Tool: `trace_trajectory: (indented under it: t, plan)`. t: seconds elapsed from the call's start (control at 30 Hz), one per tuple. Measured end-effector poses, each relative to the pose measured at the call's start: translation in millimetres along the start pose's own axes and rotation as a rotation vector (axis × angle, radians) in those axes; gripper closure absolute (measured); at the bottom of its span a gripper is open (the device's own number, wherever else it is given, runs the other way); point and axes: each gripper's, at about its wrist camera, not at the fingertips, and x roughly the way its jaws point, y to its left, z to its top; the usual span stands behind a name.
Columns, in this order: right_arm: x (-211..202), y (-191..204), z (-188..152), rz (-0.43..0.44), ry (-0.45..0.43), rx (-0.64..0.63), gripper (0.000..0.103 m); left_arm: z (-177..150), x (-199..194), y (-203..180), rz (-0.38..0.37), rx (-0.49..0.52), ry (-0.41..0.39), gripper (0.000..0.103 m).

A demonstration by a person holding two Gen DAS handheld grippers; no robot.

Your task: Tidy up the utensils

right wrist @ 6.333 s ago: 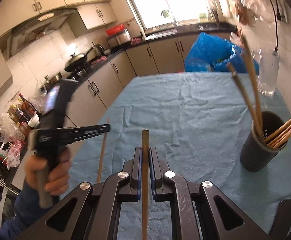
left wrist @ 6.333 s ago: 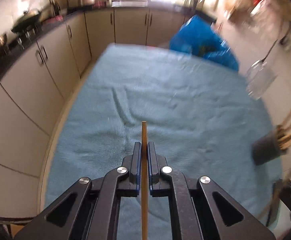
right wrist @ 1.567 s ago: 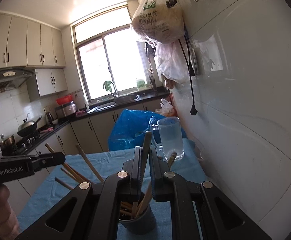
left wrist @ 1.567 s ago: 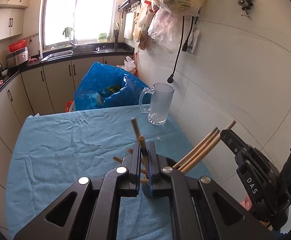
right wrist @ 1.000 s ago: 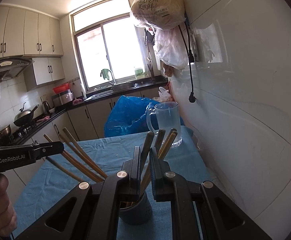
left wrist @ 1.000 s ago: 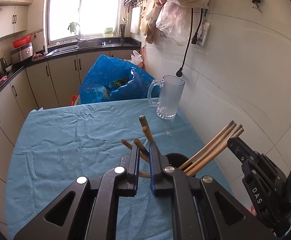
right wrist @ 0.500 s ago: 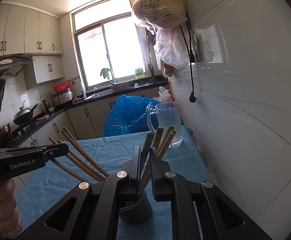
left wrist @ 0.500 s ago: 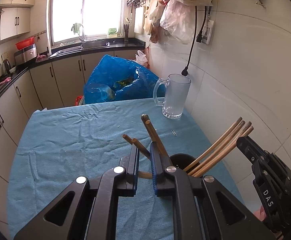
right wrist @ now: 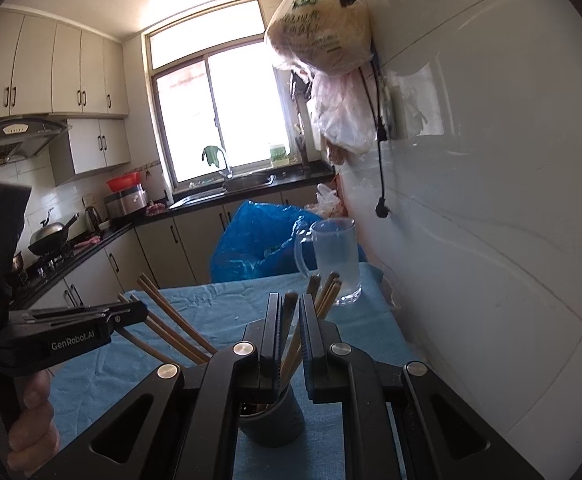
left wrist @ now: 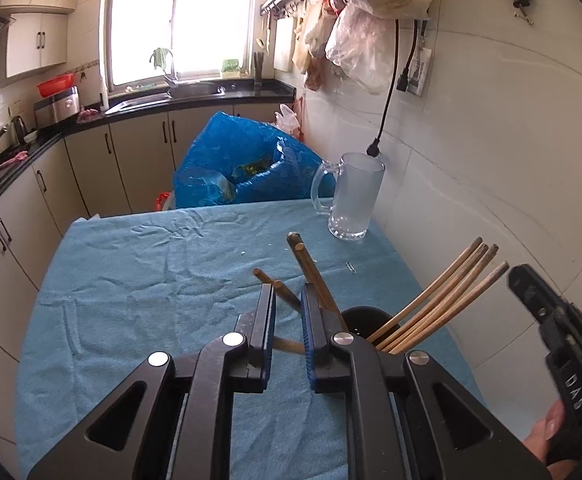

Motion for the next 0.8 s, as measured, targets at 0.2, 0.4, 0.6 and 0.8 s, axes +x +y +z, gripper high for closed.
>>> trace_trajectory:
  t: [0.2,0.4,0.6,0.8]
  plan:
    - [-46.1,4.5,-15.3,-0.077,-0.037,-0.003,0.034,-22.7,-63.1,5.4,0.098,-0.004,-0.165,0.018]
    - [-93.8,24.4,-50.9,-0.157,-0.022,-0.039,0.019,-70.5,-105.4,6.1,0.178,0.061,-0.168,0.008]
    - [-120.6,43.5,-84.4,-0.213,-0.006,-0.061,0.015,-124.6,-124.4,30.5,0.224,0.007,-0.102,0.004]
    - [-117.1,64.5,-94.6,-0.183,0.056,-0.09,0.014,-160.6,-122.7,43.0,0.248,-0.004,-0.037,0.003]
